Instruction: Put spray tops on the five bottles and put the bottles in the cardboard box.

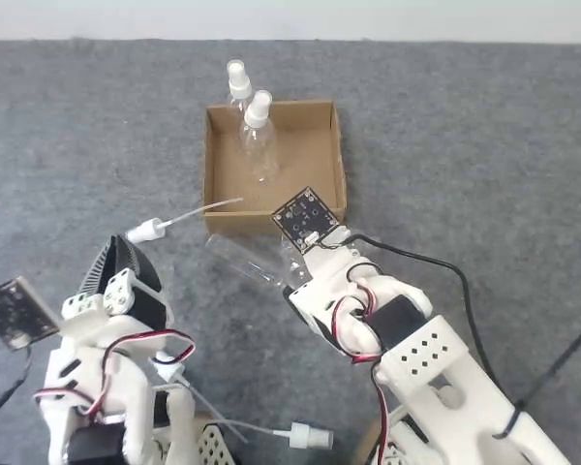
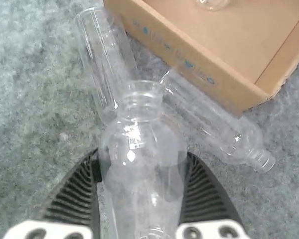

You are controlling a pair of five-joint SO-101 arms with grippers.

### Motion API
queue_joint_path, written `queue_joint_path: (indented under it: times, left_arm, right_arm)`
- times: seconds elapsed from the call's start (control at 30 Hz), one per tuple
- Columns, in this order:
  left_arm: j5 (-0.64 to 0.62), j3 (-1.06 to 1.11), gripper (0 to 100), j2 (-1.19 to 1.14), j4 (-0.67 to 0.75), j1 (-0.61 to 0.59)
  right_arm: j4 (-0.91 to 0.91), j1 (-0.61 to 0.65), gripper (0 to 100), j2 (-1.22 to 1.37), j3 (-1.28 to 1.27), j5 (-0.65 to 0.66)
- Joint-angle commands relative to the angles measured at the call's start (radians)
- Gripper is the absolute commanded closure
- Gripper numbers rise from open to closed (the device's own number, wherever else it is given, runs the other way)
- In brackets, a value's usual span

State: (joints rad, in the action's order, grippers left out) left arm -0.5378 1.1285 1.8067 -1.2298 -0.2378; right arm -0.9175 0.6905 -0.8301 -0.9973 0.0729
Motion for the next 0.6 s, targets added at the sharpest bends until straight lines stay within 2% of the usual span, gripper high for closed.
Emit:
queue_joint_path:
  times: [0.0, 0.13, 0.33, 0.57]
  left_arm:
    - [0.009, -0.064, 99, -0.035, 0.012, 0.008]
    - [0.002, -0.189, 99, -0.216, 0.014, 0.005]
    - [-0.089, -0.394, 99, -0.514, -0.084, 0.003]
    - [-0.152, -0.406, 99, -0.786, -0.094, -0.021]
  right_arm:
    - [0.024, -0.001, 99.2, -0.033, 0.015, -0.011]
    - [0.024, -0.001, 99.2, -0.031, 0.015, -0.011]
    - [0.03, -0.007, 99.1, -0.031, 0.006, -0.011]
    - [0.154, -0.068, 99.2, -0.031, -0.057, -0.009]
